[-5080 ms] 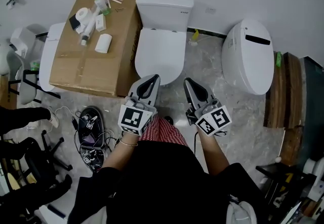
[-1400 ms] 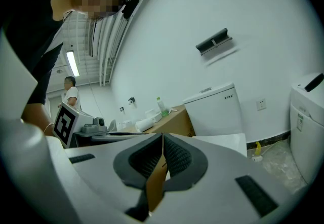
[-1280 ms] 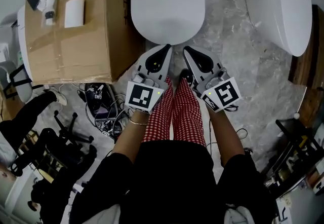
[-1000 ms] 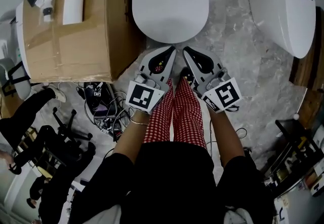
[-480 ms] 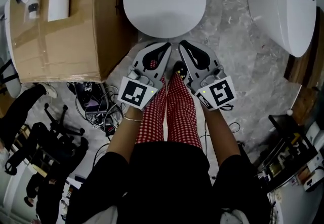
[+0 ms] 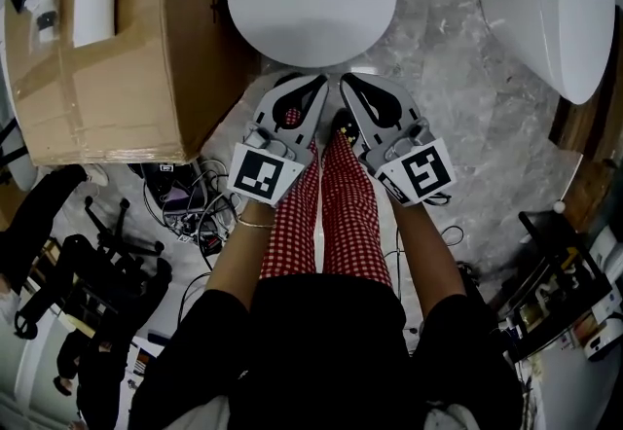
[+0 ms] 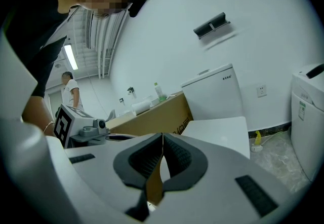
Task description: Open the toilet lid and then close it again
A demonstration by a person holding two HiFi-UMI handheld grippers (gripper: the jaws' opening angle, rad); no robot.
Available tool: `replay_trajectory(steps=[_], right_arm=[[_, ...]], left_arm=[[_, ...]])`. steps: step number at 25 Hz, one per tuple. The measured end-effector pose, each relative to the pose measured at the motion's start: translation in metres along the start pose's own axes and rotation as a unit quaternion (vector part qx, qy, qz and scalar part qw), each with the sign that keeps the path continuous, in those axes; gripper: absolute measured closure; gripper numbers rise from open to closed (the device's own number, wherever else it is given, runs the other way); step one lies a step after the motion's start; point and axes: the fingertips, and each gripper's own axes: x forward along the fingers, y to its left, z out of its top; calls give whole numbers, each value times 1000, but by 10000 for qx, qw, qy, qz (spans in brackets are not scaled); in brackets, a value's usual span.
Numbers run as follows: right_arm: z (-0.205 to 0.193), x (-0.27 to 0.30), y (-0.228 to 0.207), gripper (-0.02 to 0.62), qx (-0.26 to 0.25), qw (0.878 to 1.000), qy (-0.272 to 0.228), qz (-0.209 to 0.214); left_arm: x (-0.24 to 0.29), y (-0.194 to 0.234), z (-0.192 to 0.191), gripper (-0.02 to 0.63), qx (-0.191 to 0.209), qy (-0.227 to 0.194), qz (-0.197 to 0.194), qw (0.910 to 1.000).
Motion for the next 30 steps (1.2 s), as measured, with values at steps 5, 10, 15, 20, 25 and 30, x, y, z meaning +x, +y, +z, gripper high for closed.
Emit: replay_trajectory(steps=[5,10,15,20,25,30], right_arm=[[-13,4,-4,575,6,9999,149,16],[-26,11,-5,575,63,9996,261,47],[-39,16,-6,575,113,9993,341,48],[-51,20,-7,575,138,9989,450,87],[-62,23,-12,575,188,9984,537,43],[-72,23,-14,575,321,9979,568,14]], left_arm=[[3,3,-8,603,-34,35,66,10000],[6,8,-21,603,-69,121,93,9999],[9,12,-32,603,-104,175,125,9997],[9,17,-43,603,-138,232,212,9994],[12,18,-59,603,-162,348,189,9991],[15,17,-69,603,-95,422,125,9990]])
